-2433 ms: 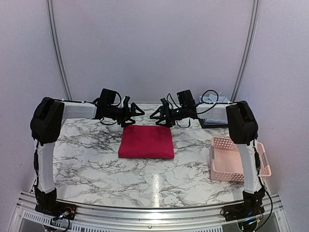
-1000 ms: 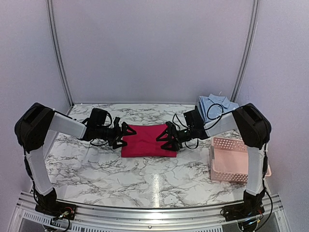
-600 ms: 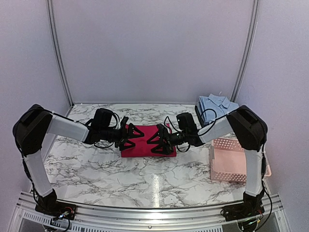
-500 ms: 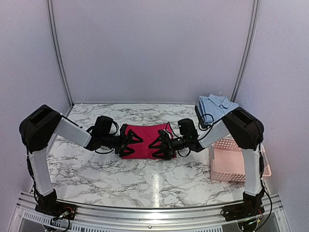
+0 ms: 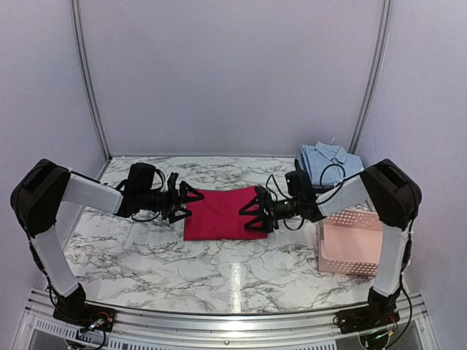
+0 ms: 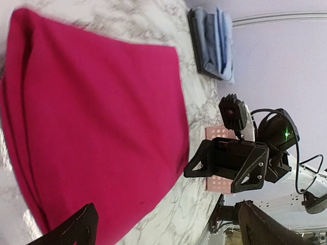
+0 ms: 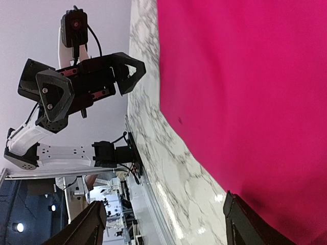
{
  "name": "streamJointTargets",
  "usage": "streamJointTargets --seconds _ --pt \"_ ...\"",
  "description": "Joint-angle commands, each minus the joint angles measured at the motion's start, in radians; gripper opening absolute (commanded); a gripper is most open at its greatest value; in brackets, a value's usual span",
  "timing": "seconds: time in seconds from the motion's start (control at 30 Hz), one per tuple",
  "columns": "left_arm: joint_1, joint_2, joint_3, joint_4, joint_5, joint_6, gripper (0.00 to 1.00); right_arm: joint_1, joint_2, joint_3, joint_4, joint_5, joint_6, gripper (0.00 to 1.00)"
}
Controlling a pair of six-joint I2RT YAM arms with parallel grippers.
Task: Fold and stack the mixed laundry pile
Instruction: Smooth out the square-folded T-shirt at the center of the board.
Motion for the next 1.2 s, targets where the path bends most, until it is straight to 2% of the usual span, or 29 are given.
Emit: streamJointTargets --seconds 0.0,0.2,0.3,0.43,0.57,0.67,0.77,0.93,1.03,1.17 --pt "0.016 0.06 0.163 -0.113 -0.019 0.077 0.99 -0.045 0.016 0.18 -0.148 0.036 -0.113 0.75" --pt "0.044 0.318 0.434 -0.113 -0.03 0.047 0.99 -0.07 0.238 0.422 -0.144 0.053 -0.117 0.74" --pt "0.061 0.414 0.523 -0.112 -0.052 0.044 0.99 -0.088 0.326 0.503 -0.119 0.074 -0.1 0.73" --pt "0.118 0.48 0.51 -0.108 -0.117 -0.014 0.99 -0.124 0.392 0.515 -0.157 0.125 -0.134 0.72" --pt "0.17 0.397 0.387 -0.115 -0.191 0.043 0.99 -0.146 0.364 0.434 -0.205 0.15 -0.186 0.72" --pt "0.168 0.279 0.33 -0.168 -0.216 0.176 0.99 -0.142 0.293 0.419 -0.213 0.123 -0.204 0.71" --pt "0.126 0.155 0.344 -0.335 -0.304 0.393 0.99 -0.141 0.171 0.44 -0.311 0.139 -0.249 0.7" --pt "-0.072 0.058 0.437 -0.63 -0.559 0.812 0.99 -0.155 0.011 0.428 -0.554 0.241 -0.382 0.7" --pt "-0.19 0.044 0.445 -0.656 -0.636 0.941 0.98 -0.175 -0.069 0.357 -0.616 0.276 -0.4 0.69" --pt "-0.343 0.073 0.481 -0.653 -0.731 1.103 0.9 -0.199 -0.164 0.242 -0.626 0.3 -0.386 0.69"
